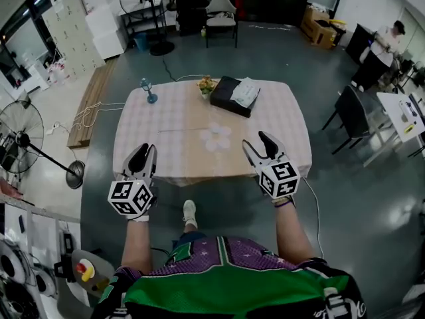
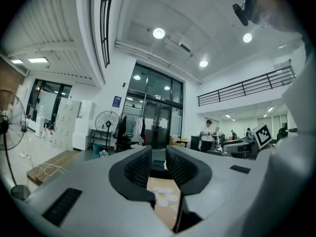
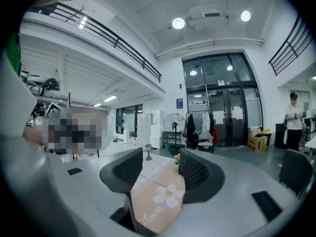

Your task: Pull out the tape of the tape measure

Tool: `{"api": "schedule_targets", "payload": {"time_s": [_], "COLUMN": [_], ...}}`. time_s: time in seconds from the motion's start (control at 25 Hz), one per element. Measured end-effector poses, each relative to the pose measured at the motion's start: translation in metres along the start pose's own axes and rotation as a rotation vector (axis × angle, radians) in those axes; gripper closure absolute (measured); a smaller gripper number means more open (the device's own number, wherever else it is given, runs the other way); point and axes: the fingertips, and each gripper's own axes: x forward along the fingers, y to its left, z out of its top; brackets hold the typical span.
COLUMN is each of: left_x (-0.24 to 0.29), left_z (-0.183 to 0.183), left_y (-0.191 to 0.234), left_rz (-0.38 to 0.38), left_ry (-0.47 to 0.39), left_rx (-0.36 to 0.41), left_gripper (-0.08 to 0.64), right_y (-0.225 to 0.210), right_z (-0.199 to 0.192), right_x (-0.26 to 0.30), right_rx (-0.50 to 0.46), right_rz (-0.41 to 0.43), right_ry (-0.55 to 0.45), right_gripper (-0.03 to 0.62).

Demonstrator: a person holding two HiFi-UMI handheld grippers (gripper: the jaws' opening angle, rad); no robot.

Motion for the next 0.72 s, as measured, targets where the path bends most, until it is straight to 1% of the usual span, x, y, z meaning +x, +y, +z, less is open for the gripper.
{"api": "schedule_targets", "payload": {"time_s": [0.12,0.32,0.44,0.6,0.72], "left_x": [-0.009,-0.034,-0.046,-0.060,-0.066], "left_z": [0.019,0.051,0.065,0.080,0.087], "left_y": [-0.017,-0.029,-0.035,-0.043,-0.049], "left_rz": [-0.009,-0.021,-0.022,-0.029,-0.026], "left_ry": [-0.041,-0.110,-0.147,-0.181,-0.197], "left_rx": [0.022,0.062,0.076,0.089,0.092], "left_gripper": [0.463,0.465,0.465,0.483,0.500], "right_y": [0.001,0.020,0.031,0.041,0.044], "right_z": [0.020,0.057,0.076,0.090,0.093], "right_x": [-0.016,-0.037,-0.049,-0.060,-0.069], "right_rx": [-0.012,-0.094,-0.093,-0.124,-0.118], "right_rz": [0.005,0.008,0.025,0.026,0.026], "right_ry": [-0.037,-0.107,-0.163,-0.194,-0.204], "right_gripper": [0.362,0.364,0.370,0.393,0.410]}}
